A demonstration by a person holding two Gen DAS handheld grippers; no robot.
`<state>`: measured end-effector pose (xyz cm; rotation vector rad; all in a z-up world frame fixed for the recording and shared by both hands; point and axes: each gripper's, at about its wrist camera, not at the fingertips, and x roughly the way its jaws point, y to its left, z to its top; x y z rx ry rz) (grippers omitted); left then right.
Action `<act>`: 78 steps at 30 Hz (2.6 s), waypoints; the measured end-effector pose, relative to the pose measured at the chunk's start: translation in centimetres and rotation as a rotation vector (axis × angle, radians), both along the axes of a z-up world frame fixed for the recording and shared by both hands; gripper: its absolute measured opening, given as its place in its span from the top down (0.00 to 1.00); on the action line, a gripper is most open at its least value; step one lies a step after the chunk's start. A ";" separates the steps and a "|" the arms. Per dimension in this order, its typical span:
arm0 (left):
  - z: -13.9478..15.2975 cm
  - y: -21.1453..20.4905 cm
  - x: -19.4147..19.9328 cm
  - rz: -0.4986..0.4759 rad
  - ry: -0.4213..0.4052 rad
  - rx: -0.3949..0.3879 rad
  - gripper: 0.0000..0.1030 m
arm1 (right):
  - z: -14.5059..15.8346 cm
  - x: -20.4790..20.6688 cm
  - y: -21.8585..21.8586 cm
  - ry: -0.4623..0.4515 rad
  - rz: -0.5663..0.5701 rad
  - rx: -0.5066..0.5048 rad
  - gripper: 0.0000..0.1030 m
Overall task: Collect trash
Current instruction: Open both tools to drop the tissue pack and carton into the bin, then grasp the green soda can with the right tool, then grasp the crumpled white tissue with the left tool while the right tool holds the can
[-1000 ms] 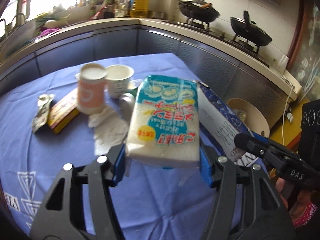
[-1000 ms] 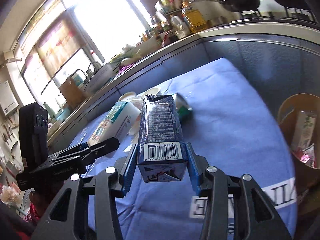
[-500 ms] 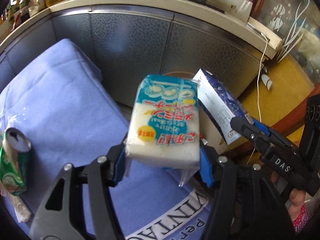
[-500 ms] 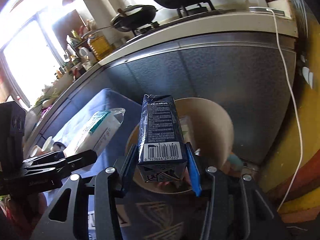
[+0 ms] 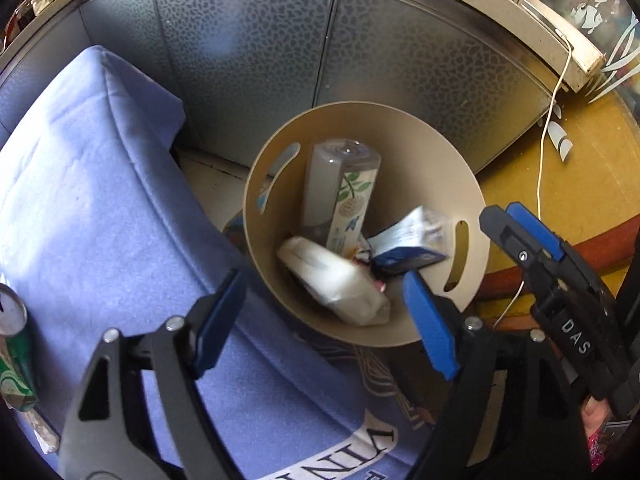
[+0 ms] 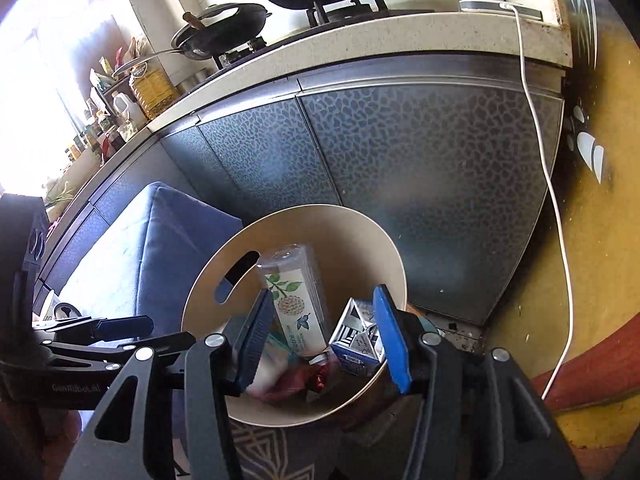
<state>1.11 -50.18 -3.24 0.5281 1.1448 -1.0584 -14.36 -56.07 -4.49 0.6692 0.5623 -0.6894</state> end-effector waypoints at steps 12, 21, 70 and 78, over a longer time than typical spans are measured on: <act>2.6 9.7 -0.4 0.106 -0.182 -0.153 0.25 | 2.1 2.1 3.8 -0.111 0.086 -0.024 0.49; 2.5 23.0 1.9 0.365 -0.276 -0.211 0.25 | 3.2 7.4 11.1 -0.117 0.298 -0.019 0.49; 0.1 38.0 9.4 0.671 -0.132 -0.286 0.95 | 2.7 19.5 20.5 -0.209 0.593 0.411 0.75; 1.3 35.1 5.6 0.541 -0.130 -0.321 0.95 | 1.9 14.7 19.3 -0.180 0.551 0.352 0.75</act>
